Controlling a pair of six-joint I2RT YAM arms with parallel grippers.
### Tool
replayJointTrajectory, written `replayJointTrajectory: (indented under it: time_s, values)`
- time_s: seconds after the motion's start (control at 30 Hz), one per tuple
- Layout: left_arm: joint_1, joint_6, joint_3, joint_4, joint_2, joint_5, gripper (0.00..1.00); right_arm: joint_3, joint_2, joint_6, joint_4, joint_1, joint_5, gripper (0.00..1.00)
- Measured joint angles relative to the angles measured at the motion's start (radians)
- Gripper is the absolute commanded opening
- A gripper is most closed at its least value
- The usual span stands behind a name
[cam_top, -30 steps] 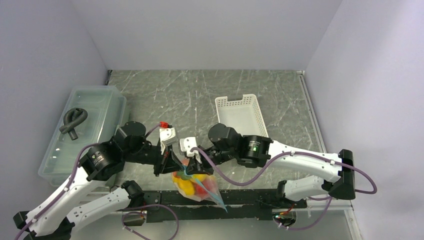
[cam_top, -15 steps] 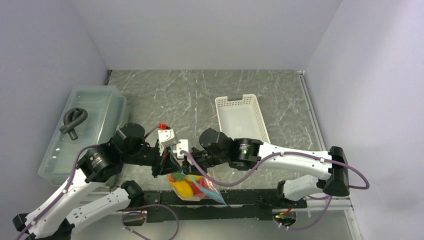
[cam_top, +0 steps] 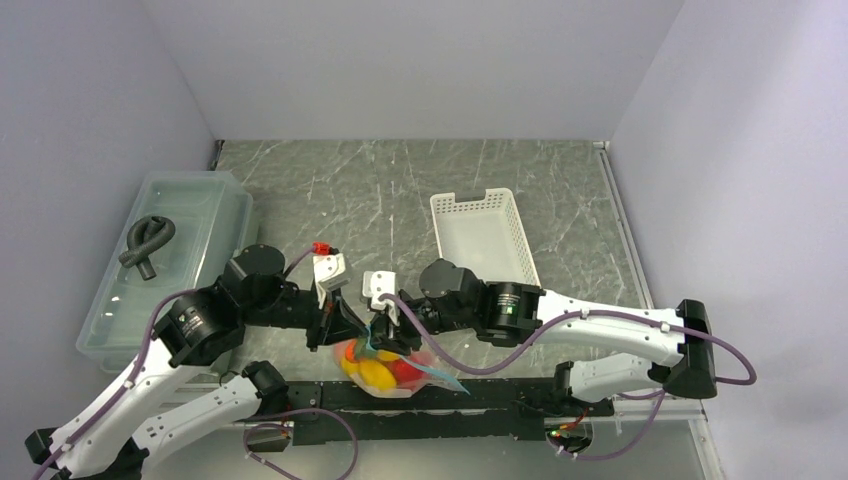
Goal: Place the food in the zip-top bag and seal the zipper
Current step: Zip the zipper food storage bag at the center of the board.
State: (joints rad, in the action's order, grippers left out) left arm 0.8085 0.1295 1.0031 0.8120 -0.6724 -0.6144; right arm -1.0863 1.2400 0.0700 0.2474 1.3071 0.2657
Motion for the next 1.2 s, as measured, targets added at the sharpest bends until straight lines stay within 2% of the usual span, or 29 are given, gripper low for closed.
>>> replayJointTrajectory:
  time_s: [0.7, 0.83, 1.03, 1.2]
  values:
    - [0.003, 0.010, 0.000, -0.048, 0.007, -0.039, 0.03, 0.021, -0.135, 0.008, 0.000, 0.001, -0.184, 0.42]
    - [0.004, 0.010, 0.000, -0.048, 0.007, -0.044, 0.03, 0.021, -0.140, 0.013, 0.010, 0.001, -0.208, 0.33]
    - [0.004, 0.010, 0.000, -0.048, 0.006, -0.044, 0.03, 0.021, -0.156, 0.016, 0.042, 0.000, -0.205, 0.15]
    - [0.004, 0.010, 0.000, -0.048, 0.007, -0.043, 0.03, 0.022, -0.157, 0.015, 0.070, 0.000, -0.154, 0.12]
